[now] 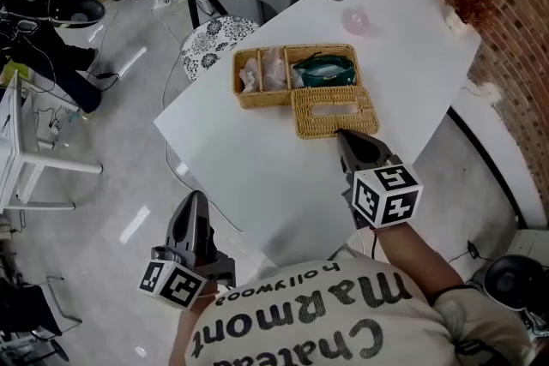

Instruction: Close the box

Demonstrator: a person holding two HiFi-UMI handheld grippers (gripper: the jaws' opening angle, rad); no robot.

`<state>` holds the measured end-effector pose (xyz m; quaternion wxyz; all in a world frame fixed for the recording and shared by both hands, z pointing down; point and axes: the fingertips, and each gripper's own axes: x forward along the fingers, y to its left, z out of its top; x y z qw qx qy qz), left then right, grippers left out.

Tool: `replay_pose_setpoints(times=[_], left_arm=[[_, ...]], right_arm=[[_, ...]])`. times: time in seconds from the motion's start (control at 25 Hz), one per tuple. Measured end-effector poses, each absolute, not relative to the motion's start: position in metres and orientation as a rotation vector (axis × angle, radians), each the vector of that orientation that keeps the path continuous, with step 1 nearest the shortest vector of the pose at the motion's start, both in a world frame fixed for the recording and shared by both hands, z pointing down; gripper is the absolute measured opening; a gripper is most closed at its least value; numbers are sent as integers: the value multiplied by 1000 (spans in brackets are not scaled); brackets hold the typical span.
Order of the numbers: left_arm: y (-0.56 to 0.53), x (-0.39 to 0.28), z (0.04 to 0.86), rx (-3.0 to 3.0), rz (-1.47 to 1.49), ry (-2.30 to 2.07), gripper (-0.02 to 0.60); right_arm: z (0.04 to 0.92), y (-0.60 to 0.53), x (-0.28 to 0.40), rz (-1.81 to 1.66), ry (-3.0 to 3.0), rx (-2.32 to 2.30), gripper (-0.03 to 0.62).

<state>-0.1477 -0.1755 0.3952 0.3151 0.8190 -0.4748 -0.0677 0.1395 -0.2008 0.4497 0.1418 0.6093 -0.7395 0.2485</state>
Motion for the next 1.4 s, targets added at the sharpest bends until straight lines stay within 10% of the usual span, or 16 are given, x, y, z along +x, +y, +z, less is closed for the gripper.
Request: replay_pose_setpoints(times=[1.4], left_arm=[[-153,-193,374,2092,-265,-1428,2]], right_arm=[[368,-274,157,395,-2222,1820,15]])
